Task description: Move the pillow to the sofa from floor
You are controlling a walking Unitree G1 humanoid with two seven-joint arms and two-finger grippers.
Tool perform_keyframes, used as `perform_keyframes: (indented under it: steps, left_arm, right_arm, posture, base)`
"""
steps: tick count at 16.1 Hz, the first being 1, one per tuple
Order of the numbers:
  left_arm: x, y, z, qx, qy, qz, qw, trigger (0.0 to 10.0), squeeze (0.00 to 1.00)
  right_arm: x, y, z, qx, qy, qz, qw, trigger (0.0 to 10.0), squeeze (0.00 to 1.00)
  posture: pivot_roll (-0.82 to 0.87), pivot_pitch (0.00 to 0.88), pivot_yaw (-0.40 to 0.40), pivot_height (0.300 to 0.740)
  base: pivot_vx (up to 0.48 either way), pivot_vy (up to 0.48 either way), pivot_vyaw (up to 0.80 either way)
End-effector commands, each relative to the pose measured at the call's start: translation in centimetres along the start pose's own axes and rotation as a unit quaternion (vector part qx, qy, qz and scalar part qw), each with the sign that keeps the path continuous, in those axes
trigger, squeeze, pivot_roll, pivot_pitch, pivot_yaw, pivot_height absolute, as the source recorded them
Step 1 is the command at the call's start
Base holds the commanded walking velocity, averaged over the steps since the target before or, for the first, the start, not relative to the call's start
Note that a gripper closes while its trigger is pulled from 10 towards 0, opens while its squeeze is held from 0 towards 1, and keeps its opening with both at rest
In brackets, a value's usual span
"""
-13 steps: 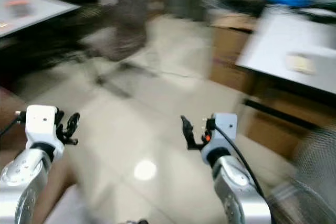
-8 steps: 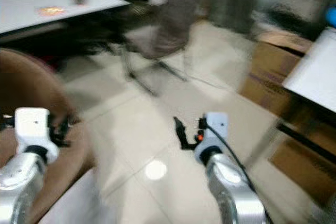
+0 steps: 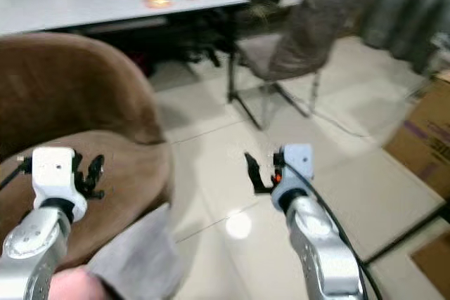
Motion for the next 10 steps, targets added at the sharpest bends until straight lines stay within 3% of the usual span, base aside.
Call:
perform_keyframes:
  steps: [1, 10]
  left_arm:
    - [0.02, 0.15, 0.48, -0.012, -0.009, -0.003, 1.0, 10.0, 0.0]
    - [0.24, 0.7, 0.62, -0.018, -0.012, 0.0, 1.0, 10.0, 0.0]
  right_arm:
    - [0.34, -0.09, 0.2, -0.011, 0.002, 0.009, 1.0, 10.0, 1.0]
    - [1.08, -0.54, 0.88, -0.032, 0.003, 0.04, 0.999, 10.0, 1.0]
  posture:
    - [-0.03, 0.0, -0.032, 0.74]
    - [0.0, 0.0, -0.031, 0.74]
  base:
    - [0.0, 0.0, 0.0]
    - [0.0, -0.465, 0.0]
Point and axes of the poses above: a point about 5 cm out from each wrist's last joint towards the gripper, its own y axis pointing back from the gripper into the wrist, its own z axis along the axis of the wrist's last joint, x = y × z, the point moved 1 cm from there along -y, pointing out of the wrist towards the gripper, and after that the axes turned 4 degrees about -y, right-handed, at the moved point
